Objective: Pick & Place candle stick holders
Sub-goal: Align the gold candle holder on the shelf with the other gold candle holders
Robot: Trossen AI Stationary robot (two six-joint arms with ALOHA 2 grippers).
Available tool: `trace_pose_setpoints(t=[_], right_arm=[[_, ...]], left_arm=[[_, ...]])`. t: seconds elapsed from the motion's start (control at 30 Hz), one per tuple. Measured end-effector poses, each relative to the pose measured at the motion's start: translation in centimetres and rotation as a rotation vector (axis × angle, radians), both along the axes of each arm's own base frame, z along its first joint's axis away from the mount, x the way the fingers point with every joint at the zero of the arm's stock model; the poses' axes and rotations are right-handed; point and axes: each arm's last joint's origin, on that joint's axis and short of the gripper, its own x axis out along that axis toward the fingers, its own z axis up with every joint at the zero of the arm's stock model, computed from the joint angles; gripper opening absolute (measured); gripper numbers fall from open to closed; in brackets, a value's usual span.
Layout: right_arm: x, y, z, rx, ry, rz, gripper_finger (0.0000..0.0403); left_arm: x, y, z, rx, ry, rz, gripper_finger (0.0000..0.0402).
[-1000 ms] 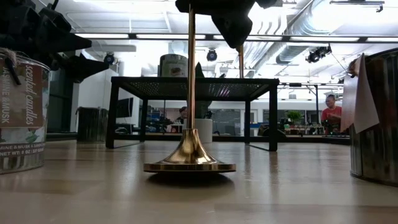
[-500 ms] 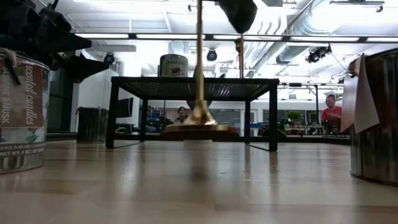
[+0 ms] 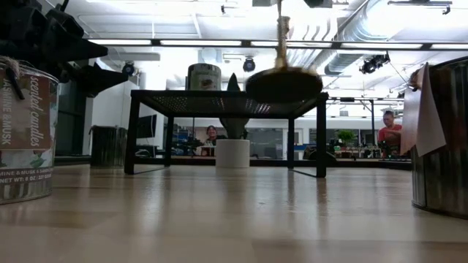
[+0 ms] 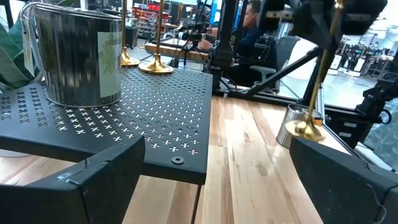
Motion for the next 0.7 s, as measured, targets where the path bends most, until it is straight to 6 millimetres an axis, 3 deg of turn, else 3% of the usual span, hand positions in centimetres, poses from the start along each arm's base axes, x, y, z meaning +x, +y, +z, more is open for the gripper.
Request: trace_pose_setpoints(t=[0.43, 0.7], right_arm=[[-4.1, -3.6, 3.8, -0.022, -0.005, -0.105, 0.0008], [-4.8, -4.3, 3.9, -0.005, -0.005, -0.287, 0.0009]], left_arm=[[0.0, 0.0, 0.0, 0.000, 0.000, 0.000, 0.0392], [0.0, 0.0, 0.0, 0.000, -0.001, 0.000, 0.0392]])
